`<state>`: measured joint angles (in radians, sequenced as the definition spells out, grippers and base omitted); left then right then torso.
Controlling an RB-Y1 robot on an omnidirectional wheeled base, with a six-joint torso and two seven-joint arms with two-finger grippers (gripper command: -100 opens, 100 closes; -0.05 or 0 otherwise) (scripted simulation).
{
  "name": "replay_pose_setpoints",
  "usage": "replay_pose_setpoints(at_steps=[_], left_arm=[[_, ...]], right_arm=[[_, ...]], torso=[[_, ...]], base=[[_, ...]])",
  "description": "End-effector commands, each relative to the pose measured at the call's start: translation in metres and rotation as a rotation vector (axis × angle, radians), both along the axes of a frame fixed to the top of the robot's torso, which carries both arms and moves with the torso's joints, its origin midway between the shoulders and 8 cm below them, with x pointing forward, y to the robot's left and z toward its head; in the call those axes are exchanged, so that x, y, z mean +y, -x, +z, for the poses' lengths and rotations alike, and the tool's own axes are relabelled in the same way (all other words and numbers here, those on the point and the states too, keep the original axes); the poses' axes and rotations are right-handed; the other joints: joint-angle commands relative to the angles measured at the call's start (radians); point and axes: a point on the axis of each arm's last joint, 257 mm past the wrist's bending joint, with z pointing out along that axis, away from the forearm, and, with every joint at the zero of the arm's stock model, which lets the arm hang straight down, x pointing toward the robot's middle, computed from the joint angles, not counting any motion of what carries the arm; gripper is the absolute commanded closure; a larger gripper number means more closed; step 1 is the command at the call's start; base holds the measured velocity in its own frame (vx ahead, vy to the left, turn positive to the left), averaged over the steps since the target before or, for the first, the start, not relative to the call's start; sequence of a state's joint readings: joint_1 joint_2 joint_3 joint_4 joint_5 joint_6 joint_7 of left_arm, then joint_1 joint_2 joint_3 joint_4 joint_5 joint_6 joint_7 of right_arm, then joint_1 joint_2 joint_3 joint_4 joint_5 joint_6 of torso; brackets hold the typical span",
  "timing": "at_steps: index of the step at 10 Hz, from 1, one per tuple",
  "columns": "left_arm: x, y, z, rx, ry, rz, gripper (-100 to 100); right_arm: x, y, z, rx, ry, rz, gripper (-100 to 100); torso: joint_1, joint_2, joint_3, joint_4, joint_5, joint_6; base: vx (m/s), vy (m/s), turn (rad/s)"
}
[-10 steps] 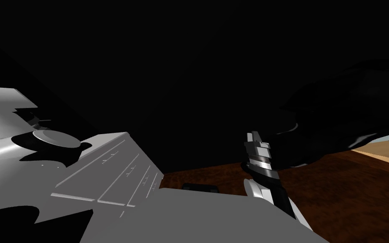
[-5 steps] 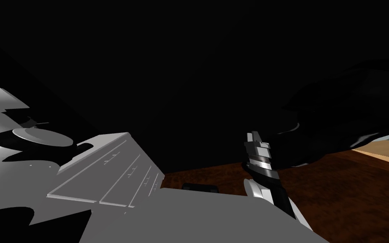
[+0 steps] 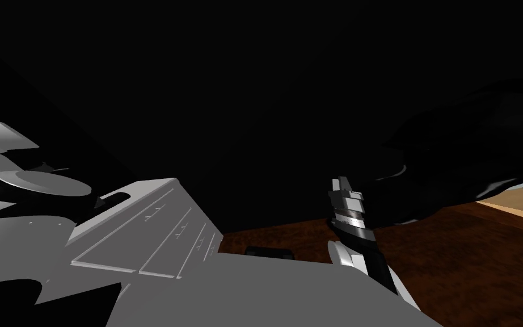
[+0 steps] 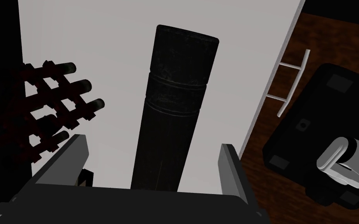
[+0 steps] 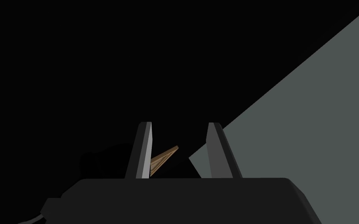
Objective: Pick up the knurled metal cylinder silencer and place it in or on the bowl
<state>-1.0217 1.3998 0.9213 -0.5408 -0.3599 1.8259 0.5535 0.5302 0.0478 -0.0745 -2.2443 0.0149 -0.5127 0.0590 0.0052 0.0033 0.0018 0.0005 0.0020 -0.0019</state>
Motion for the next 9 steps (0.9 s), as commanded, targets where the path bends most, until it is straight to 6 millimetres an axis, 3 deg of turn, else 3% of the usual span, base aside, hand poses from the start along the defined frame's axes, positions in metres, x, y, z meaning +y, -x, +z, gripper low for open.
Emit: replay_pose_setpoints(at_steps=[1,2,7,9], left_arm=[[-0.003,0.001,-0.005,0.007,0.023,-0.002,-100],[-0.018,0.005,-0.013,0.018,0.095,0.000,-100],[-0.032,0.008,-0.019,0.029,0.158,0.002,-100],[-0.054,0.014,-0.026,0.049,0.251,0.003,-100]], right_arm=[[0.000,0.000,0.000,0.000,0.000,0.000,0],[0.000,0.000,0.000,0.000,0.000,0.000,0],[0.000,0.000,0.000,0.000,0.000,0.000,0],[0.000,0.000,0.000,0.000,0.000,0.000,0]], torso=[[0.000,0.000,0.000,0.000,0.000,0.000],[-0.002,0.000,0.000,0.000,0.000,0.000],[-0.002,-0.001,0.000,0.000,0.000,0.000],[-0.003,-0.001,0.000,0.000,-0.001,0.000]], base=[[-0.005,0.031,-0.001],[-0.008,0.055,0.014],[-0.005,0.046,0.004],[0.001,0.051,0.017]])
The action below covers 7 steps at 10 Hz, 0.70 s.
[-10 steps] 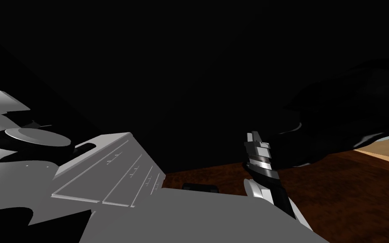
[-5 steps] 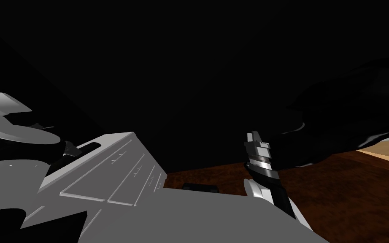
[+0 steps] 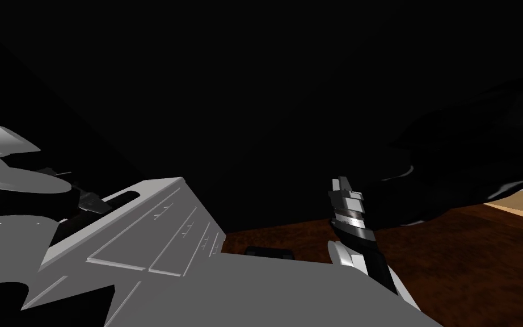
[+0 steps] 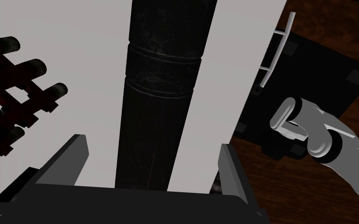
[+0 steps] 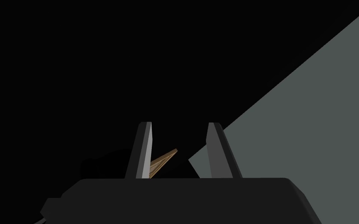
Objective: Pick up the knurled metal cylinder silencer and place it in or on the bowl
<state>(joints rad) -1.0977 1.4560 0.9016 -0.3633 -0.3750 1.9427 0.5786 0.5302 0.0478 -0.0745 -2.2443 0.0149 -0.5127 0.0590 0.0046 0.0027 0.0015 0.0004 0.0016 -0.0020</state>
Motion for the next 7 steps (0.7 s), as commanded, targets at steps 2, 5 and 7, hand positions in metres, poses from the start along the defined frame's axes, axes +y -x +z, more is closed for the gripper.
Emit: replay_pose_setpoints(at_steps=[2,5,7], left_arm=[[-0.011,0.003,-0.005,0.012,0.046,0.001,-100],[-0.010,0.003,-0.005,0.011,0.041,0.001,0],[-0.010,-0.011,-0.022,0.014,0.040,-0.019,-100]], right_arm=[[0.000,0.000,0.000,0.000,0.000,0.000,0],[0.000,0.000,0.000,0.000,0.000,0.000,0],[0.000,0.000,0.000,0.000,0.000,0.000,0]], torso=[[0.000,0.000,0.000,0.000,0.001,0.000],[-0.003,0.000,0.000,0.000,-0.001,0.000],[-0.004,-0.001,0.000,0.000,0.000,0.000]], base=[[-0.009,0.052,0.004],[-0.004,0.009,0.001],[0.009,-0.008,0.091]])
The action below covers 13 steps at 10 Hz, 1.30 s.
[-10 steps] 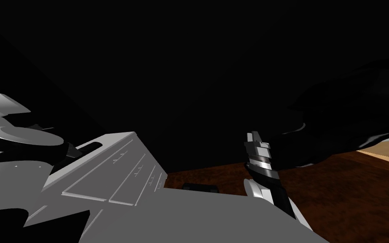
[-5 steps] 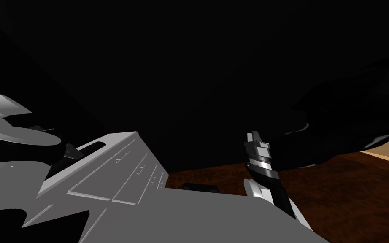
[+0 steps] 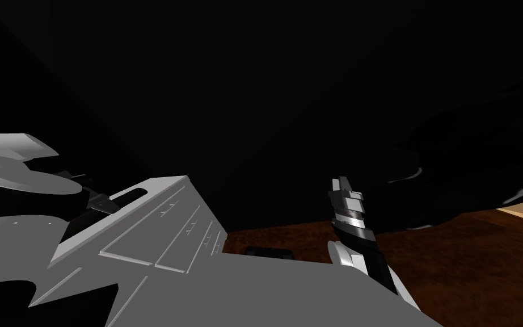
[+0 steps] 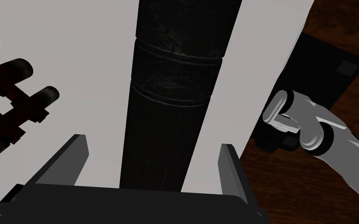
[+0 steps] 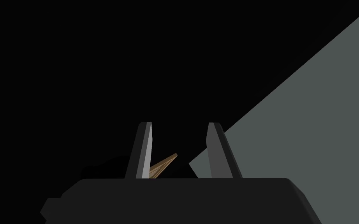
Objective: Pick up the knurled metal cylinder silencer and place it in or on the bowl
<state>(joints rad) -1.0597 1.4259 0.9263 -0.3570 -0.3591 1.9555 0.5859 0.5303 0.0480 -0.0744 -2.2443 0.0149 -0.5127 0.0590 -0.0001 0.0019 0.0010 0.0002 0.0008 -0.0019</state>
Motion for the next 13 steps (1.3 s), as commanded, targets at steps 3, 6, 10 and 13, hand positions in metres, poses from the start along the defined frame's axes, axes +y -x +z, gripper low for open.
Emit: replay_pose_setpoints(at_steps=[3,6,10,13], left_arm=[[0.002,-0.004,-0.004,-0.001,-0.009,-0.002,-100],[0.001,-0.004,-0.004,-0.001,-0.007,-0.005,100],[0.001,0.006,0.008,-0.003,-0.006,0.011,100],[0.001,0.005,0.007,-0.001,-0.004,0.010,100]], right_arm=[[0.000,0.000,0.000,0.000,0.000,0.000,0],[0.000,0.000,0.000,0.000,0.000,0.000,0],[0.000,0.000,0.000,0.000,0.000,0.000,0],[0.000,0.000,0.000,0.000,0.000,0.000,0]], torso=[[0.000,0.000,0.000,0.000,0.000,0.000],[0.001,0.000,0.000,0.000,0.000,-0.001],[0.001,0.001,0.000,0.000,0.000,0.000],[0.000,0.002,0.001,0.001,0.000,-0.001]], base=[[0.005,-0.007,0.001],[0.000,0.000,0.000],[-0.003,0.002,-0.023],[-0.006,0.009,-0.014]])
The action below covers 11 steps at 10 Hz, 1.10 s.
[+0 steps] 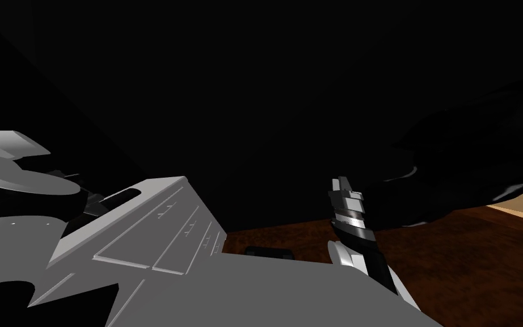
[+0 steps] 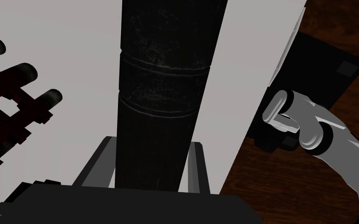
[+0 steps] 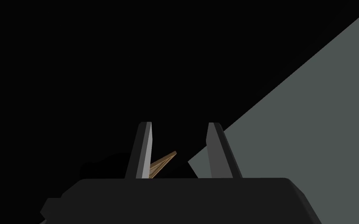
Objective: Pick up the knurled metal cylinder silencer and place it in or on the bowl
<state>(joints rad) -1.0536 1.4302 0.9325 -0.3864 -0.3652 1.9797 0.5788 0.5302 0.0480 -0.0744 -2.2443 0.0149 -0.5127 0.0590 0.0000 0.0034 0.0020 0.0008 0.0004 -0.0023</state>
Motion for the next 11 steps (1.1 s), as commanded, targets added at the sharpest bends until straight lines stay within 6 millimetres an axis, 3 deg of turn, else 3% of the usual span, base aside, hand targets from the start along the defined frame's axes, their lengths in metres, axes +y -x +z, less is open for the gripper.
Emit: replay_pose_setpoints(at_steps=[1,2,4,5,6,9,11], left_arm=[[0.000,0.000,0.000,0.000,0.000,0.000,0],[0.011,-0.007,0.006,-0.033,-0.045,-0.012,100],[0.011,-0.007,0.006,-0.033,-0.045,-0.012,100],[0.027,-0.014,0.018,-0.084,-0.112,-0.025,100],[0.024,-0.014,0.014,-0.078,-0.098,-0.030,100],[0.045,-0.017,0.038,-0.142,-0.192,-0.039,100],[0.056,-0.014,0.055,-0.171,-0.241,-0.052,100]], right_arm=[[0.000,0.000,0.000,0.000,0.000,0.000,0],[0.000,0.000,0.000,0.000,0.000,0.000,0],[0.000,0.000,0.000,0.000,0.000,0.000,0],[0.000,0.000,0.000,0.000,0.000,0.000,0],[0.000,0.000,0.000,0.000,0.000,0.000,0],[0.000,0.000,0.000,0.000,0.000,0.000,0],[0.000,0.000,0.000,0.000,0.000,0.000,0]], torso=[[0.000,0.000,0.000,0.000,0.000,0.000],[0.000,0.000,0.000,0.000,0.000,0.000],[-0.003,0.000,0.000,0.000,-0.002,0.001],[-0.003,0.000,0.000,0.000,-0.002,0.000],[-0.004,0.001,0.001,0.000,-0.003,0.001],[-0.008,0.004,0.002,0.001,-0.004,0.001],[-0.011,0.010,0.006,0.002,-0.006,0.000]], base=[[0.000,0.000,0.000],[-0.019,-0.033,-0.069],[-0.017,-0.028,-0.023],[-0.043,-0.031,-0.083],[-0.051,-0.041,-0.070],[-0.080,-0.064,-0.071],[-0.175,-0.077,-0.099]])
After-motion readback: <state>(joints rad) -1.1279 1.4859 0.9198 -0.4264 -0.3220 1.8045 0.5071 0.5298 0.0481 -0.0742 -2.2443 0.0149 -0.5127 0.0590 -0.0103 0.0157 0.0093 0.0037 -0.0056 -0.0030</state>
